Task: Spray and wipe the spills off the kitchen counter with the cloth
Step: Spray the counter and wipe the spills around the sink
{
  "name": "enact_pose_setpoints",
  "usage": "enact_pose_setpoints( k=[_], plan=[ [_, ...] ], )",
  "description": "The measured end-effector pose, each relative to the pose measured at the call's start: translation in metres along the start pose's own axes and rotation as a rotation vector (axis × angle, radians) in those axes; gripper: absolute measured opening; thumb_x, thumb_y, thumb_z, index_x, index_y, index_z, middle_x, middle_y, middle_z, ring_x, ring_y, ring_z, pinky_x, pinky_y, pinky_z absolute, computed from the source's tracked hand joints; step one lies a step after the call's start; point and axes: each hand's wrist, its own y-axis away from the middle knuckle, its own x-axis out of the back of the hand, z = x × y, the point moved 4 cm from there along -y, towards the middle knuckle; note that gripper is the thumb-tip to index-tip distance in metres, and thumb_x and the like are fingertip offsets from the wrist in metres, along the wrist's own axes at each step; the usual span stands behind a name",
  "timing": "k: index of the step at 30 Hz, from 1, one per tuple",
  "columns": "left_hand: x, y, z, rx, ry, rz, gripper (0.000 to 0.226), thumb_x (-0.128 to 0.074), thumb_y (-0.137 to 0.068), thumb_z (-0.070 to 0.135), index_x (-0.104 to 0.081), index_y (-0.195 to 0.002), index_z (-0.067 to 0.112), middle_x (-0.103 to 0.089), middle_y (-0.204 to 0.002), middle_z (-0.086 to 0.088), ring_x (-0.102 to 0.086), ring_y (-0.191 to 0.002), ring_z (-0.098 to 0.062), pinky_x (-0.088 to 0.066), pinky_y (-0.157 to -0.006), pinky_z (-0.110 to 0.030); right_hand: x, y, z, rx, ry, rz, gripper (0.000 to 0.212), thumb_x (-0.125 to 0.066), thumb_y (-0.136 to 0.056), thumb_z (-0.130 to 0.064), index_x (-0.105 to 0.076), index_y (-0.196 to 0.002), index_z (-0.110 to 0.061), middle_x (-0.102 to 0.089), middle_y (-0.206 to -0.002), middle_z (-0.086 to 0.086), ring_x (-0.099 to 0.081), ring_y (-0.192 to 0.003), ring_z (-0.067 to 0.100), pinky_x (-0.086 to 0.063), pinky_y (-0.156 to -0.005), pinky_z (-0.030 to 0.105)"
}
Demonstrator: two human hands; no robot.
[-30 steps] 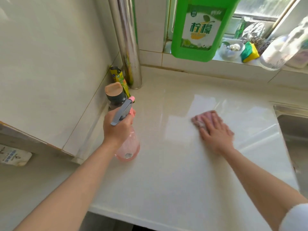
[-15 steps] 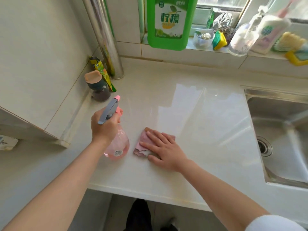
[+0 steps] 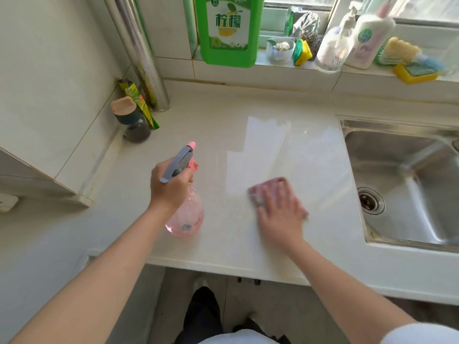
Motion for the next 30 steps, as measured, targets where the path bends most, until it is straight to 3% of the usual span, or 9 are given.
enact_pose_setpoints(
  k=[3, 6, 10, 13, 17, 20, 25, 28, 30],
  plan=[
    [-0.015, 0.012, -0.003, 0.036, 0.02, -0.011, 0.018, -0.055, -0.081, -0.006, -0.07, -0.076, 0.002, -0.054, -0.056, 0.003, -0.043, -0.043, -0.003, -0.035, -0.046, -0.02, -0.014, 0.041, -0.039, 0.467, 0.098, -0.133, 0.056, -0.022, -0.096, -0.053, -0.003, -0.149, -0.047, 0.017, -0.159, -0.007, 0.021, -0.145, 0.015, 0.01, -0.116, 0.041],
    [-0.023, 0.024, -0.003, 0.033, 0.018, -0.013, 0.021, -0.055, -0.08, -0.006, -0.07, -0.075, 0.008, -0.061, -0.062, 0.004, -0.047, -0.046, -0.003, -0.037, -0.047, -0.02, -0.006, 0.054, -0.019, 0.625, 0.122, -0.158, 0.054, -0.026, -0.096, -0.054, -0.009, -0.147, -0.052, 0.013, -0.158, -0.014, 0.02, -0.145, 0.009, 0.014, -0.116, 0.035],
    [-0.021, 0.037, -0.001, 0.002, -0.017, -0.017, 0.021, -0.055, -0.083, -0.004, -0.071, -0.078, 0.008, -0.067, -0.074, -0.004, -0.05, -0.047, -0.001, -0.038, -0.045, -0.013, 0.019, 0.037, 0.072, 0.279, 0.043, -0.065, 0.053, -0.026, -0.095, -0.056, -0.009, -0.146, -0.055, 0.013, -0.158, -0.014, 0.015, -0.147, 0.01, 0.006, -0.118, 0.038],
    [-0.013, 0.045, -0.008, 0.021, -0.016, 0.025, 0.023, -0.056, -0.084, -0.002, -0.07, -0.075, 0.013, -0.068, -0.077, -0.006, -0.053, -0.055, -0.007, -0.041, -0.05, -0.019, 0.035, 0.033, 0.13, -0.094, 0.011, 0.014, 0.055, -0.027, -0.097, -0.053, -0.011, -0.149, -0.048, 0.007, -0.162, -0.005, 0.005, -0.148, 0.018, 0.0, -0.119, 0.043],
    [-0.007, 0.05, -0.013, 0.04, -0.018, 0.064, 0.022, -0.055, -0.084, -0.001, -0.071, -0.077, 0.013, -0.07, -0.081, -0.007, -0.058, -0.065, -0.013, -0.042, -0.055, -0.023, 0.025, 0.046, 0.108, -0.418, -0.027, 0.087, 0.06, -0.028, -0.098, -0.048, -0.005, -0.152, -0.038, 0.009, -0.162, 0.006, 0.006, -0.148, 0.028, 0.002, -0.118, 0.046],
    [-0.01, 0.049, -0.012, 0.028, -0.042, 0.042, 0.022, -0.054, -0.084, 0.001, -0.071, -0.077, 0.012, -0.07, -0.079, -0.008, -0.057, -0.062, -0.013, -0.042, -0.056, -0.024, 0.001, 0.061, 0.036, -0.171, -0.063, 0.027, 0.061, -0.024, -0.098, -0.049, 0.003, -0.151, -0.039, 0.018, -0.16, 0.003, 0.013, -0.147, 0.026, 0.007, -0.117, 0.048],
    [-0.018, 0.049, -0.005, -0.015, -0.089, -0.042, 0.02, -0.052, -0.081, 0.015, -0.07, -0.074, 0.008, -0.063, -0.063, -0.006, -0.055, -0.059, -0.02, -0.043, -0.059, -0.032, -0.028, 0.095, -0.07, 0.342, -0.005, -0.118, 0.056, -0.022, -0.097, -0.049, -0.006, -0.15, -0.045, 0.015, -0.16, -0.004, 0.021, -0.146, 0.017, 0.014, -0.116, 0.039],
    [-0.015, 0.047, -0.005, -0.033, -0.086, -0.083, 0.021, -0.051, -0.079, 0.017, -0.07, -0.073, 0.013, -0.067, -0.07, -0.007, -0.059, -0.065, -0.02, -0.046, -0.063, -0.035, -0.022, 0.096, -0.055, 0.387, 0.0, -0.139, 0.053, -0.026, -0.098, -0.047, -0.008, -0.148, -0.051, 0.011, -0.16, -0.01, 0.018, -0.146, 0.011, 0.012, -0.116, 0.034],
    [-0.012, 0.046, -0.006, -0.023, -0.072, -0.082, 0.02, -0.052, -0.083, 0.011, -0.069, -0.072, 0.016, -0.066, -0.069, -0.004, -0.058, -0.064, -0.019, -0.046, -0.063, -0.033, -0.014, 0.096, -0.02, 0.288, -0.005, -0.123, 0.054, -0.024, -0.097, -0.047, -0.007, -0.147, -0.052, 0.012, -0.16, -0.011, 0.017, -0.146, 0.009, 0.009, -0.118, 0.035]
  ],
)
